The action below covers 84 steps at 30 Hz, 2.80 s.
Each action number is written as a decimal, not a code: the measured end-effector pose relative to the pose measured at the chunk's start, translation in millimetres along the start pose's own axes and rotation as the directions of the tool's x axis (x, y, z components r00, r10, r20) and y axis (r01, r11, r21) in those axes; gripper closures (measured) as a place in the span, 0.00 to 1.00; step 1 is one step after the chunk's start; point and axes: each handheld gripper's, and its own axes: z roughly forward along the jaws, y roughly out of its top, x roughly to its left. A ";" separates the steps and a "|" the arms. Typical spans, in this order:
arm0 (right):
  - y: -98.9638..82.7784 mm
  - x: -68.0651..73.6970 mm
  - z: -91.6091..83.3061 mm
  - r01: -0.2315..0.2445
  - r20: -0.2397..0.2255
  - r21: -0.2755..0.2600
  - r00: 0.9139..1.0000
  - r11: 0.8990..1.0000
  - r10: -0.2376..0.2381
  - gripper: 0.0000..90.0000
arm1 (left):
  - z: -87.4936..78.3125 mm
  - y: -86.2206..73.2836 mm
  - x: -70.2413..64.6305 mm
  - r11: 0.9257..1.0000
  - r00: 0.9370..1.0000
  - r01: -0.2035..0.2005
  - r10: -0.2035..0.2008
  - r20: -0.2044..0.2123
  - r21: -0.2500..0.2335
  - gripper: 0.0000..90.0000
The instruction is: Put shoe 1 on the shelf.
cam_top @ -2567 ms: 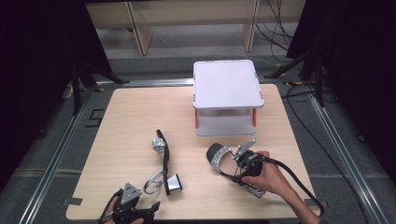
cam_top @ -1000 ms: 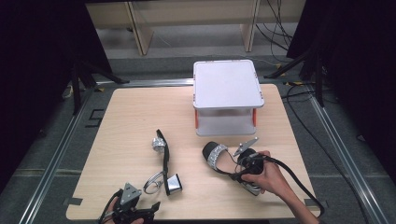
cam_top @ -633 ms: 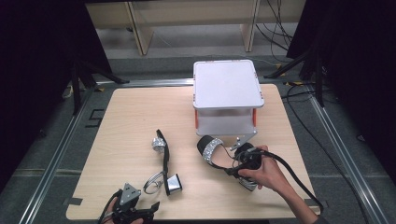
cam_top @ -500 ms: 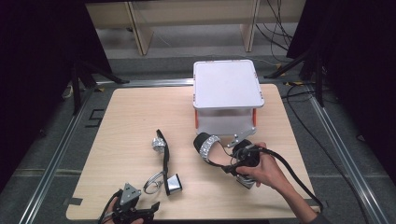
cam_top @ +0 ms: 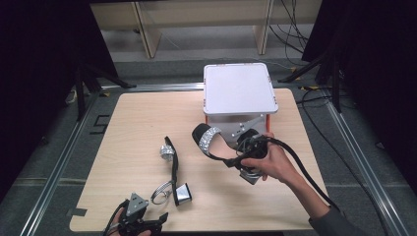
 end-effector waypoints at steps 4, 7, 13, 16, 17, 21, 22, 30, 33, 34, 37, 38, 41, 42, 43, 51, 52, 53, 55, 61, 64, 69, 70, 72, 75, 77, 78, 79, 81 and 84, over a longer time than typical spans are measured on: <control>15.7 -0.5 -6.8 0.019 -0.014 -0.027 1.000 0.999 -0.020 0.48 | 0.2 -0.5 -0.3 1.000 1.000 0.007 -0.007 0.002 -0.004 0.19; 30.0 0.9 -12.3 0.026 -0.018 -0.047 0.999 0.999 -0.027 0.48 | 0.9 0.5 1.7 1.000 1.000 -0.017 0.017 -0.010 -0.001 0.19; 57.6 1.1 -21.2 0.040 -0.010 -0.079 0.999 0.996 -0.041 0.48 | 0.0 -0.2 0.2 1.000 1.000 0.006 -0.006 0.005 -0.005 0.19; 69.9 -0.6 -25.3 0.011 -0.028 -0.086 1.000 0.996 -0.014 0.48 | -0.3 -0.1 0.7 1.000 1.000 0.005 -0.005 0.000 -0.006 0.19; 76.6 -3.0 -27.4 0.004 -0.026 -0.094 1.000 0.996 -0.007 0.48 | 0.1 0.4 1.8 1.000 1.000 -0.010 0.010 -0.008 -0.003 0.19; 93.0 -11.3 -33.7 -0.018 -0.001 -0.104 1.000 0.994 0.018 0.48 | -0.3 0.7 2.4 1.000 1.000 -0.018 0.018 0.006 -0.001 0.19; 97.1 -15.2 -34.5 -0.011 0.008 -0.116 1.000 0.993 0.012 0.48 | -0.6 0.6 1.6 1.000 1.000 -0.004 0.004 0.014 0.000 0.19; 123.8 -47.8 -41.0 -0.101 0.047 -0.129 0.993 0.987 0.107 0.48 | -0.6 0.5 1.5 1.000 1.000 -0.009 0.009 0.008 0.002 0.19; 132.1 -60.1 -41.9 -0.130 0.071 -0.129 0.988 0.983 0.140 0.48 | -0.4 1.2 2.2 1.000 1.000 -0.018 0.018 0.009 0.004 0.19; 134.8 -64.3 -42.0 -0.140 0.081 -0.129 0.985 0.982 0.151 0.48 | -0.5 1.0 2.0 1.000 1.000 -0.019 0.019 0.008 0.005 0.19; 143.4 -76.0 -41.3 -0.172 0.107 -0.130 0.977 0.977 0.186 0.48 | -1.7 0.7 0.9 1.000 1.000 -0.004 0.004 0.019 0.004 0.19; 146.6 -78.5 -41.2 -0.194 0.110 -0.124 0.972 0.973 0.207 0.48 | -1.4 1.0 0.6 1.000 1.000 0.003 -0.003 0.019 0.000 0.19; 155.2 -89.8 -39.0 -0.230 0.134 -0.130 0.960 0.965 0.247 0.48 | -1.5 0.3 0.1 1.000 1.000 0.001 -0.001 0.021 -0.002 0.19; 157.2 -91.9 -38.7 -0.236 0.147 -0.125 0.956 0.964 0.253 0.48 | -1.1 0.2 -0.3 1.000 1.000 0.008 -0.008 0.021 -0.002 0.19; 160.1 -95.3 -38.1 -0.250 0.159 -0.120 0.950 0.961 0.267 0.48 | -1.1 0.3 0.0 1.000 1.000 0.002 -0.002 0.020 0.003 0.19; 167.7 -122.5 -28.5 -0.346 0.207 -0.119 0.908 0.931 0.364 0.48 | -1.6 0.1 -0.2 1.000 1.000 0.003 -0.003 0.022 -0.002 0.19; 168.1 -126.1 -26.0 -0.359 0.222 -0.111 0.900 0.927 0.376 0.48 | -1.7 0.1 -0.2 1.000 1.000 0.004 -0.004 0.023 -0.002 0.19; 168.3 -128.2 -24.3 -0.366 0.228 -0.111 0.896 0.924 0.382 0.48 | -2.0 0.5 0.3 1.000 1.000 -0.002 0.002 0.022 0.002 0.19; 167.4 -134.4 -19.9 -0.376 0.241 -0.107 0.888 0.920 0.391 0.48 | -1.8 0.7 0.1 1.000 1.000 -0.004 0.004 0.022 0.001 0.19; 165.5 -148.2 -8.4 -0.426 0.271 -0.081 0.860 0.901 0.431 0.48 | -1.2 1.3 0.6 1.000 1.000 -0.020 0.020 0.017 -0.001 0.19; 165.8 -151.1 -4.8 -0.464 0.280 -0.075 0.840 0.883 0.465 0.48 | -2.1 1.0 -1.5 1.000 1.000 0.006 -0.005 0.020 -0.003 0.19; 165.5 -156.7 0.2 -0.502 0.310 -0.073 0.810 0.862 0.497 0.47 | -1.6 0.6 -1.5 1.000 1.000 0.008 -0.007 0.026 -0.011 0.19; 164.7 -158.6 0.5 -0.485 0.312 -0.071 0.819 0.872 0.481 0.47 | -1.2 0.2 -1.5 1.000 1.000 0.005 -0.004 0.027 -0.015 0.19; 165.7 -158.0 1.3 -0.506 0.326 -0.072 0.802 0.859 0.500 0.47 | -1.7 0.1 -2.0 1.000 1.000 0.008 -0.008 0.027 -0.013 0.19; 164.2 -160.3 4.4 -0.514 0.340 -0.082 0.791 0.854 0.509 0.47 | -1.2 0.1 -1.8 1.000 1.000 0.007 -0.006 0.028 -0.018 0.19; 164.7 -160.0 6.2 -0.534 0.350 -0.079 0.776 0.842 0.525 0.47 | -1.7 -0.2 -1.9 1.000 1.000 0.007 -0.007 0.028 -0.016 0.19; 165.1 -159.5 7.2 -0.524 0.353 -0.076 0.781 0.848 0.515 0.47 | -2.1 0.3 -2.1 1.000 1.000 0.010 -0.010 0.028 -0.014 0.19; 165.8 -157.3 9.1 -0.528 0.371 -0.083 0.771 0.845 0.518 0.47 | -1.4 0.5 -1.6 1.000 1.000 0.006 -0.005 0.028 -0.019 0.19; 164.7 -157.4 8.9 -0.512 0.366 -0.080 0.783 0.855 0.503 0.46 | -1.6 -0.2 -2.1 1.000 1.000 0.006 -0.006 0.028 -0.016 0.19; 165.4 -155.8 10.5 -0.514 0.368 -0.083 0.781 0.854 0.505 0.44 | -0.8 1.2 0.7 0.999 0.999 -0.027 0.027 0.021 -0.025 0.19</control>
